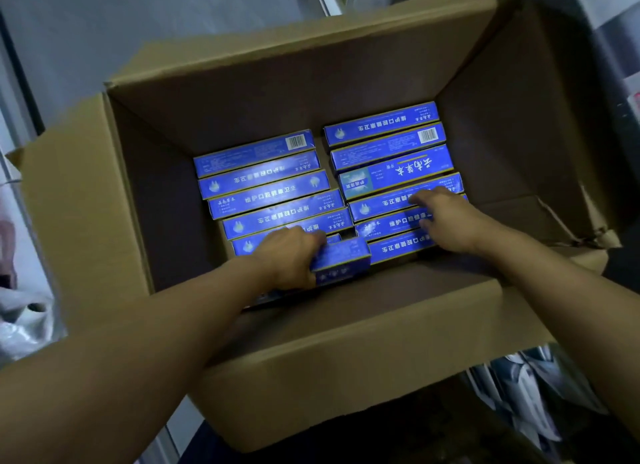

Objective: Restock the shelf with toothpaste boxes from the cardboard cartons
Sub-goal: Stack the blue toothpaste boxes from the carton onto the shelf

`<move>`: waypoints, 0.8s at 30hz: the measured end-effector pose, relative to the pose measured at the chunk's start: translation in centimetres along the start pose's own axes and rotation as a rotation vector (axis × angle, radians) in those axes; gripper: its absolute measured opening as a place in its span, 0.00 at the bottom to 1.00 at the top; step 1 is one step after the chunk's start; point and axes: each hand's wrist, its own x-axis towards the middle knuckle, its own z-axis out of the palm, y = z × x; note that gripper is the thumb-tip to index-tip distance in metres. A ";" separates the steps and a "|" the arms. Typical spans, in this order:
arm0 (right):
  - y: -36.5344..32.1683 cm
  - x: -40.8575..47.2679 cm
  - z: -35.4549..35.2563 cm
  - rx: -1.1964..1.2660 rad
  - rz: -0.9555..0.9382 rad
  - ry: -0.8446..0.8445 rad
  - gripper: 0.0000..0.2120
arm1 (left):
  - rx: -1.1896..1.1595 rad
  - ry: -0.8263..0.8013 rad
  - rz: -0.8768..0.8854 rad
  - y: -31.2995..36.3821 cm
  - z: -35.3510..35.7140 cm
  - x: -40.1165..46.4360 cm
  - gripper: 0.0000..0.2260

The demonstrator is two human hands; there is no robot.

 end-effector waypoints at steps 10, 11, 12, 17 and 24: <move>-5.5 0.9 -0.3 0.539 -0.182 -0.055 0.33 | -0.493 0.140 -0.124 -3.9 -6.8 1.2 0.19; -6.0 1.1 -0.3 0.571 -0.198 -0.029 0.31 | -0.475 0.134 -0.118 -3.8 -7.1 1.4 0.20; -6.3 1.3 -0.3 0.616 -0.191 0.000 0.27 | -0.470 0.123 -0.108 -3.8 -7.5 1.6 0.20; -6.6 1.8 -0.7 0.981 -0.036 -0.019 0.02 | -0.631 0.089 -0.072 -3.3 -8.2 1.8 0.16; -7.6 2.0 -0.3 1.199 0.022 -0.182 0.08 | -1.494 0.142 -0.271 -1.3 -7.5 2.2 0.07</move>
